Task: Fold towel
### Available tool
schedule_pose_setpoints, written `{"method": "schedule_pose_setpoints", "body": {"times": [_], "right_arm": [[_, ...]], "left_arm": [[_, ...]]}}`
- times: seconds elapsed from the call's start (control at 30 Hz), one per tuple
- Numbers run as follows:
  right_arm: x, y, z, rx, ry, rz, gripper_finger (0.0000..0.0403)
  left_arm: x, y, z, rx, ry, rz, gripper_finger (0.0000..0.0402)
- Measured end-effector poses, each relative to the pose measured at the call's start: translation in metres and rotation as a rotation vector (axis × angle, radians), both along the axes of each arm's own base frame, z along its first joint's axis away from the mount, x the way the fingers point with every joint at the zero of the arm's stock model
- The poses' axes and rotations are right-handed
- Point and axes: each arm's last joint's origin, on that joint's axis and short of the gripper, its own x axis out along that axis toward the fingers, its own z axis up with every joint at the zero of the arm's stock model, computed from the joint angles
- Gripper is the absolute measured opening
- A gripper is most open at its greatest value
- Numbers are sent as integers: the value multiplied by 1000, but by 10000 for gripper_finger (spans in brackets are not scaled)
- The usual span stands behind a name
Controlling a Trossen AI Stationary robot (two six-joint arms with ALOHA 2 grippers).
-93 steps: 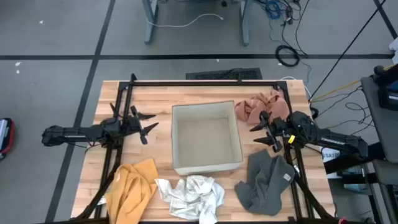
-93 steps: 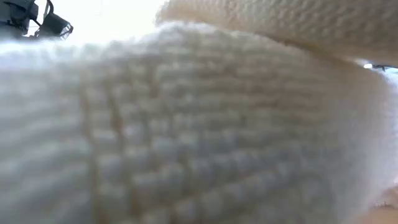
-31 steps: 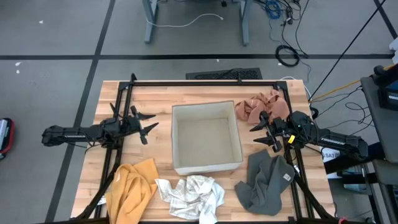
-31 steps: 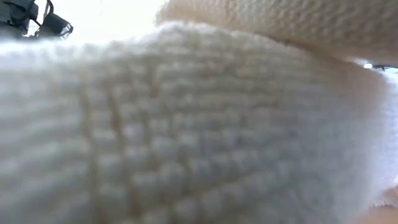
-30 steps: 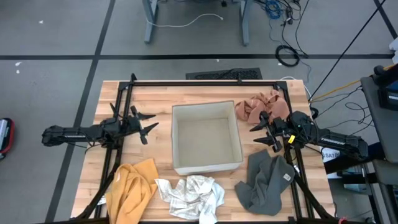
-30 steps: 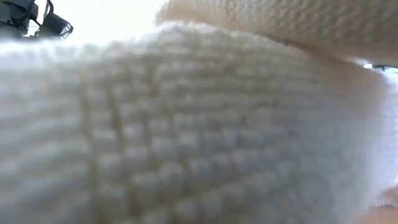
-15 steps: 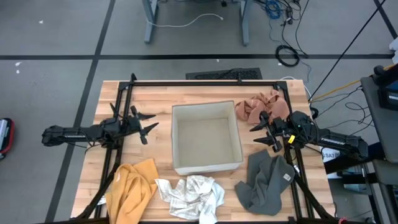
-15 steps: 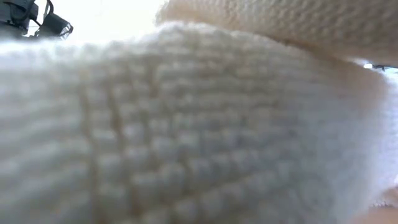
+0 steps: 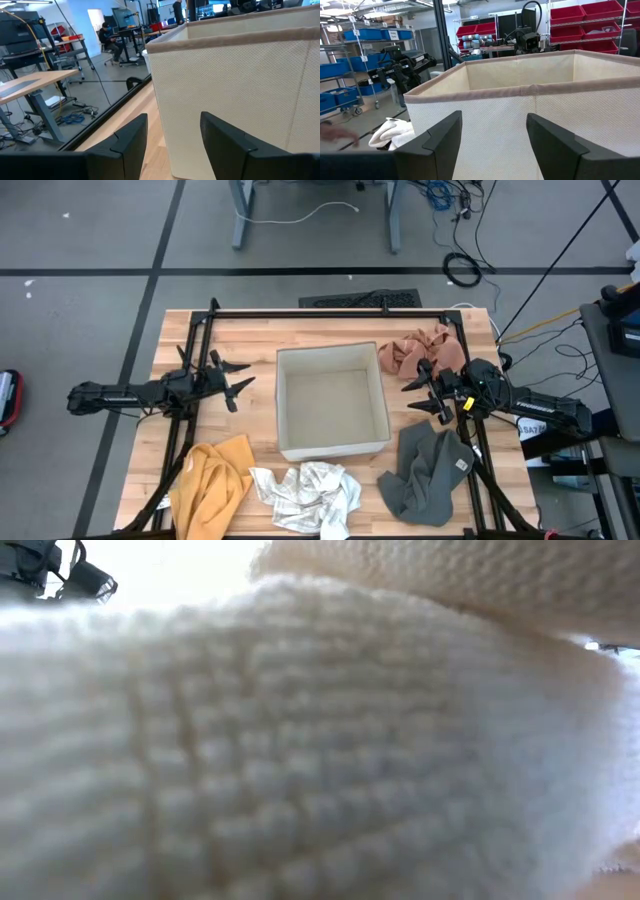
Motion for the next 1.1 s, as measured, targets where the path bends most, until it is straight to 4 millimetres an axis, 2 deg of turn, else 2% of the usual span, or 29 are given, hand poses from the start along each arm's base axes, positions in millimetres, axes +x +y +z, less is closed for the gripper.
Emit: {"method": "schedule_pose_setpoints", "body": {"times": [0.87,1.1], "right_arm": [[0,0,0,0,0,0,212],[0,0,0,0,0,0,212]], "left_arm": [[0,0,1,-1,-7,0,190],[0,0,14,-16,-152,1,190]]}}
